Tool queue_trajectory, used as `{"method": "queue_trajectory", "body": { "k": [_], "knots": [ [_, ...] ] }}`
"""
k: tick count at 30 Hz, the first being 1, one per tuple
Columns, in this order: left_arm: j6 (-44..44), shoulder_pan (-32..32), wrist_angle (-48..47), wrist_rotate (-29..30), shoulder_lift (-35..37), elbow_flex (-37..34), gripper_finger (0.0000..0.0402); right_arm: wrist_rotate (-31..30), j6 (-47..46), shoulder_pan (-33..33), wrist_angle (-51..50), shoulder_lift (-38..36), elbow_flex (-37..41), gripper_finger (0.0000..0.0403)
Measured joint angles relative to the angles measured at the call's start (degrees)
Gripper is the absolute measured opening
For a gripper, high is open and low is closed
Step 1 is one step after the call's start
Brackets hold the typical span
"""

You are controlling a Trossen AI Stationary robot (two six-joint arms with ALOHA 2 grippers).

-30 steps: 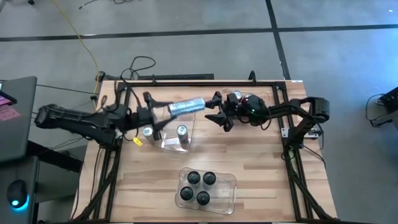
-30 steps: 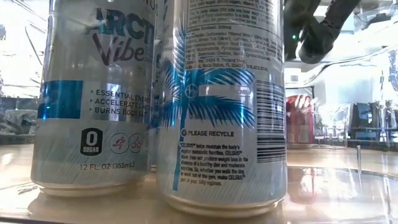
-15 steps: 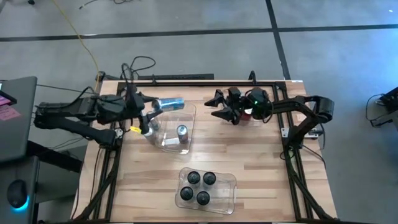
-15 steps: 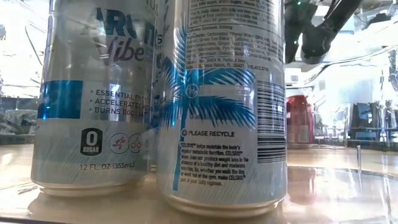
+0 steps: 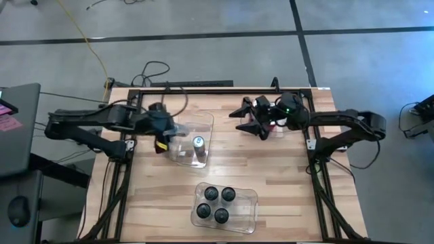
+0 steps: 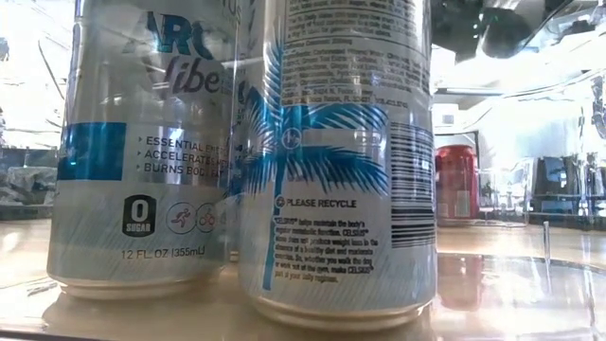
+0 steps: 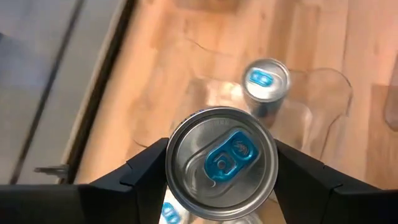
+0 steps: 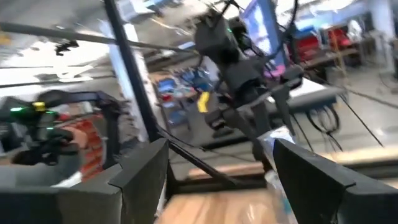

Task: Sort soda cans
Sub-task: Adjust the blue soda cans in the top left transparent bin

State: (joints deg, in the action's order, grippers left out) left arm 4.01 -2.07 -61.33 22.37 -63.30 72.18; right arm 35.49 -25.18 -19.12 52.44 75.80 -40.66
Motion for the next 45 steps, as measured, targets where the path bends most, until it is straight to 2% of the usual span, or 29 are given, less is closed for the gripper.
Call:
{"method": "queue_trajectory", "body": {
  "k": [5,11,16,28,34,40,45],
  "knots": [
    [-4.8,4.4,1.3,-1.3,-5.7,0.0,0.0231,-2.4,1.8,1.3,-7.8,-1.8,0.0,0.0309],
    [-10.7,12.2,5.4,-8.4,-12.6,0.0,0.0231,-2.7,1.9,2.7,-8.3,-1.9,0.0,0.0309],
    [-13.9,16.2,5.8,-10.2,-17.2,0.0,0.0231,-2.7,1.9,2.9,-9.2,-1.9,0.0,0.0309],
    [-14.9,20.5,9.2,-16.3,-23.2,0.0,0.0231,-2.7,3.2,1.5,-12.4,-1.9,0.0,0.0309],
    [-13.0,21.7,8.9,-16.4,-24.5,0.0,0.0232,-2.6,3.2,1.3,-13.5,-1.9,0.0,0.0309],
    [-12.1,22.2,9.8,-16.4,-24.8,0.1,0.0297,-2.5,3.2,1.3,-13.5,-1.9,0.0,0.0309],
    [-12.3,22.2,9.9,-16.3,-24.9,0.1,0.0311,-2.5,3.2,1.3,-13.5,-1.9,0.0,0.0309]
  ]
}}
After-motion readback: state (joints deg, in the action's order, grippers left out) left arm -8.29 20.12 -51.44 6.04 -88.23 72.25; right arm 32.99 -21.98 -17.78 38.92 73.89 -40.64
